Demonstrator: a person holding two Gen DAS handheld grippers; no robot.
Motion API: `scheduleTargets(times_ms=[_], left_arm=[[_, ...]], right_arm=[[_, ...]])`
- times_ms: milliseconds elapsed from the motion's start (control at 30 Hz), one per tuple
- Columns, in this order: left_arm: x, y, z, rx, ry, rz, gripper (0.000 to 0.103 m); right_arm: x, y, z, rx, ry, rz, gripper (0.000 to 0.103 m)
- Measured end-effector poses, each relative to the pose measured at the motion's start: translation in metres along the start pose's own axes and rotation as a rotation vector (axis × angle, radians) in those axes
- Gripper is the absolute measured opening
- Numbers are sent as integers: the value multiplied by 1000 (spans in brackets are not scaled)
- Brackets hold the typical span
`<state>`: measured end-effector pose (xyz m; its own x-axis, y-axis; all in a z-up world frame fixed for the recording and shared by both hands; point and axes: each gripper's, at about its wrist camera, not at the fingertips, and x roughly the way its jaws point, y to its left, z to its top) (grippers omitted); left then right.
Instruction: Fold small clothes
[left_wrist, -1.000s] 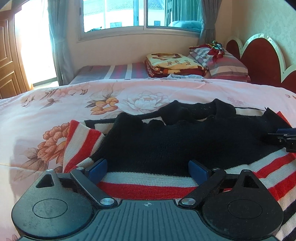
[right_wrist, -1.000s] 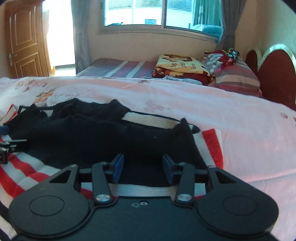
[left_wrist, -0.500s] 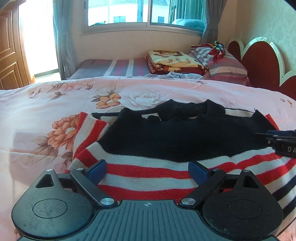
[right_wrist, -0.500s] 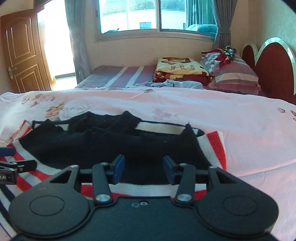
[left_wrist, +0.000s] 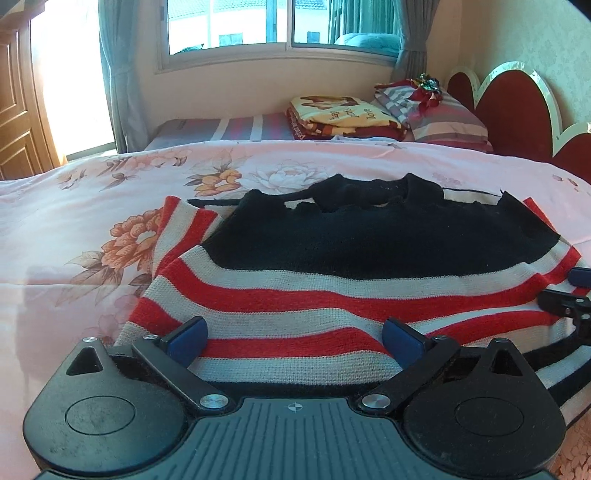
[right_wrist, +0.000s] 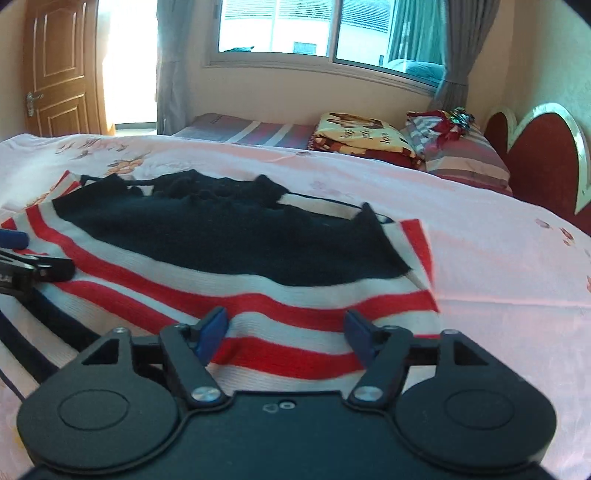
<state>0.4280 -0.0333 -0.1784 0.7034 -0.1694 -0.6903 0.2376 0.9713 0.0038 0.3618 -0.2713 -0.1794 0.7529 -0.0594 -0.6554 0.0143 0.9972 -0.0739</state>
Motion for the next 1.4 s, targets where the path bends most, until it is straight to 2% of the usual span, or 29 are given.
scheduleTargets(times_ms=[167,267,300,333,367,467,600,667,767,1067,1167,1267,1400], left_arm=[[-5,8,-6,0,-2,10,100],[-18,9,-4,-47,-3,24,100],[-26,8,-4,-60,-21,21,100],[-33,6,-6,-61,-41,12,100],[-38,2,-7,-49,-52,2,100],[-44,-14,-9,5,-62,-26,100],[-28,-22,-11,-6,23,-8,100],[-18,-21,-17,22,63,14,100],[-19,-22,-24,69,43,11,100],[-23,-19,-25,82,44,4,100],[-37,-18,-26,90,23,28,100],[-55,-11,-30,81,-19,50,100],[-56,13,-46,27,16,79,100]], right_arm=[[-9,-13,-10,25,-7,-24,68],[-13,-7,-6,54,10,-44,66],[-18,-3,-4,64,2,-35,55],[-24,0,-1,75,-12,-8,51],[-30,5,0,80,-24,16,50],[-35,26,3,70,-23,80,36],[-28,54,6,56,5,127,32],[-23,58,4,39,26,110,32],[-14,49,-6,38,57,75,33],[-29,37,-24,-25,61,35,33],[-35,37,-26,-18,71,28,35],[-50,33,-22,17,31,24,41],[-55,26,-28,34,46,-2,42]])
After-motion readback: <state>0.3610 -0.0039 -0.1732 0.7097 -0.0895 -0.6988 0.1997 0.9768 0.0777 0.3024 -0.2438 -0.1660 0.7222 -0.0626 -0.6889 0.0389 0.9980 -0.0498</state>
